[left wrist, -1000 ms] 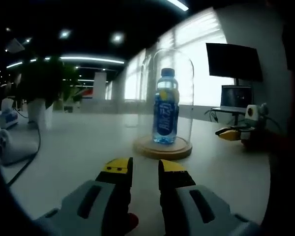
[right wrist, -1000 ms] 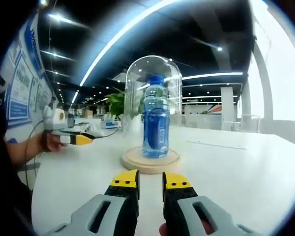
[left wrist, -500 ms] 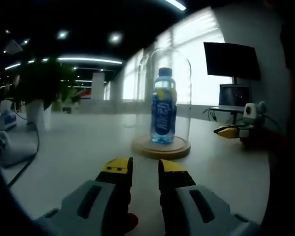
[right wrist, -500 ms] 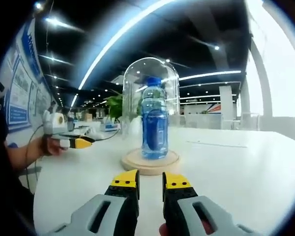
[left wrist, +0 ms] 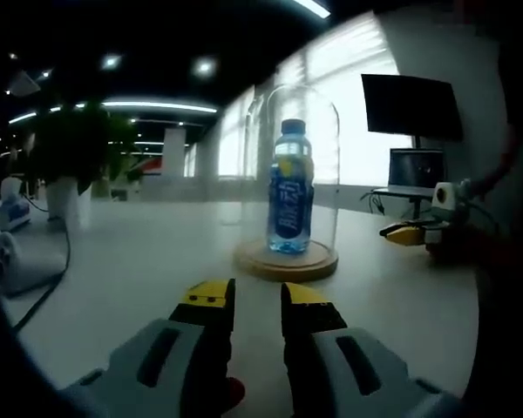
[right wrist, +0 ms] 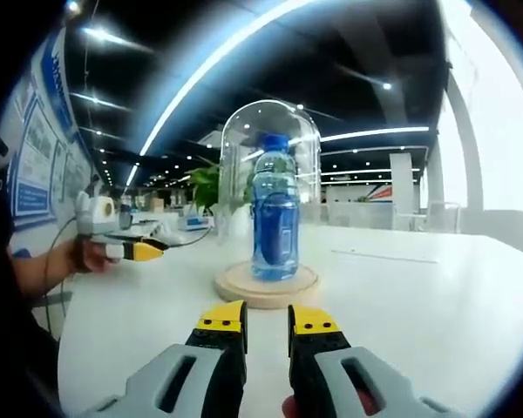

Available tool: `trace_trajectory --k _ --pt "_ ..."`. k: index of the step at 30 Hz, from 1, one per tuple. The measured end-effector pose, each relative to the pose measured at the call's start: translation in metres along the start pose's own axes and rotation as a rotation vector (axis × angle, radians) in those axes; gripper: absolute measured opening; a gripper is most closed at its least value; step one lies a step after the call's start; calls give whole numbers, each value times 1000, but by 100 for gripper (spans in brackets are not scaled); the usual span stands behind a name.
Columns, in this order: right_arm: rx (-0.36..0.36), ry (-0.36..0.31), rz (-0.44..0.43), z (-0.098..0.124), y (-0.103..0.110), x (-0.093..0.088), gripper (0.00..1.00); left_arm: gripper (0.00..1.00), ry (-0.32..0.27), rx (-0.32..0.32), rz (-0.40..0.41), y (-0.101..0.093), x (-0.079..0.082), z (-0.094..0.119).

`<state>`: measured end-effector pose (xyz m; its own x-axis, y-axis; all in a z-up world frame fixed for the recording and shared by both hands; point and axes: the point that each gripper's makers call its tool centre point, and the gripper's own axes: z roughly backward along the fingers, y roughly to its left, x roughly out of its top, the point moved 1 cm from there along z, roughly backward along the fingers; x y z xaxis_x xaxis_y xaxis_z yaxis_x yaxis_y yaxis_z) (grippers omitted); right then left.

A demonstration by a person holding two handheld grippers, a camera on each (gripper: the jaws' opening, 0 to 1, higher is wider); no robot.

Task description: Open the cover put in the Mizone put the cover back on

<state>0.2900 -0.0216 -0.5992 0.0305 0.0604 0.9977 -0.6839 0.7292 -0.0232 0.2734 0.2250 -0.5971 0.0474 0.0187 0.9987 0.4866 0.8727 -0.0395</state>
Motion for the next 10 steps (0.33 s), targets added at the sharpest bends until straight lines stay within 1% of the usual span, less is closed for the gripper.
trace_trajectory --k 10 --pt "1 1 -6 0 -3 0 12 17 4 -4 1 -1 0 0"
